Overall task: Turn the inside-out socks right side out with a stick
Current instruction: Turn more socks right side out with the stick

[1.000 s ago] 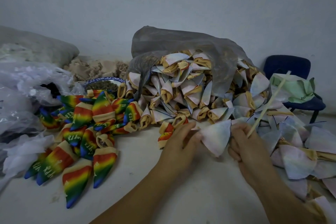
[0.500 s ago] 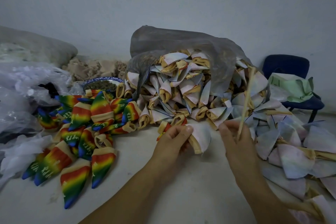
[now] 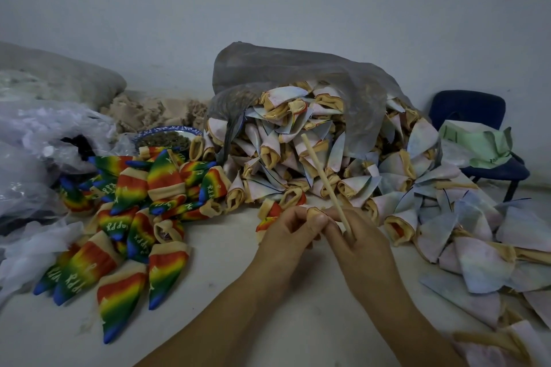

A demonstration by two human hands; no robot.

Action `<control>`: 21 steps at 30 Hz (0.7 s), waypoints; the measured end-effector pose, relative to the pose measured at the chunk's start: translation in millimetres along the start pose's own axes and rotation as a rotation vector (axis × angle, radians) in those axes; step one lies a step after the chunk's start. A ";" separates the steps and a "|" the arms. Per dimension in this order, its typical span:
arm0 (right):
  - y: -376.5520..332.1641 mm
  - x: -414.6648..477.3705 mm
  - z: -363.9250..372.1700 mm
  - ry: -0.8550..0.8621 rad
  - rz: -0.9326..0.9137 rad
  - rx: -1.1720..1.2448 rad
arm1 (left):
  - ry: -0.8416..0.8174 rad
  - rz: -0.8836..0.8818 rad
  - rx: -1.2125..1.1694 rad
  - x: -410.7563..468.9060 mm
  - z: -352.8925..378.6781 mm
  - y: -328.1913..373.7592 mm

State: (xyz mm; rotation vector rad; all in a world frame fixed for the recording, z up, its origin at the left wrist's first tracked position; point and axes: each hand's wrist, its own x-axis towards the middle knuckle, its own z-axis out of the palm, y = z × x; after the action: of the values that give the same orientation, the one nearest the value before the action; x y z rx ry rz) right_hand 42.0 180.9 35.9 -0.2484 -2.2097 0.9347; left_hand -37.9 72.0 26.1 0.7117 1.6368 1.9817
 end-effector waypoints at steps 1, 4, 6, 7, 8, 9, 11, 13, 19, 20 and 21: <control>-1.0 -0.1 -0.6 0.001 0.008 0.015 | 0.002 0.012 0.014 0.4 -1.2 0.0; -2.2 -0.3 -1.5 0.017 0.028 0.081 | 0.000 0.038 0.061 0.9 -2.1 1.0; -3.3 -0.1 -2.1 0.029 0.052 0.132 | 0.009 0.056 0.112 1.7 -2.3 2.0; -3.2 0.3 -2.5 0.038 0.065 0.149 | 0.019 0.070 0.149 2.4 -2.7 2.2; -2.8 0.9 -2.8 0.056 0.076 0.160 | 0.028 0.082 0.183 3.5 -3.3 2.0; -2.4 1.5 -2.8 0.080 0.088 0.170 | 0.039 0.087 0.199 4.0 -3.5 2.3; -0.4 2.3 -2.2 0.114 0.104 0.158 | 0.064 0.081 0.181 3.1 -2.2 3.9; 0.6 2.7 -0.2 0.131 0.104 0.110 | 0.093 0.079 0.117 2.8 -0.5 5.2; 2.9 3.6 0.3 0.162 0.153 0.097 | 0.120 0.004 -0.036 5.6 2.8 8.9; 2.2 3.8 0.0 0.164 0.155 0.102 | 0.104 -0.023 -0.096 5.8 3.1 9.5; 1.2 4.0 0.2 0.167 0.152 0.103 | 0.082 -0.059 -0.171 5.6 3.3 10.8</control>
State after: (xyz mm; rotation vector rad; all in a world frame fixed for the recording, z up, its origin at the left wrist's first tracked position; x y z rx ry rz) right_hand 38.9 183.4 37.1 -0.4344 -2.0054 1.0670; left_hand -40.2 76.1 37.8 0.5190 1.4932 2.1022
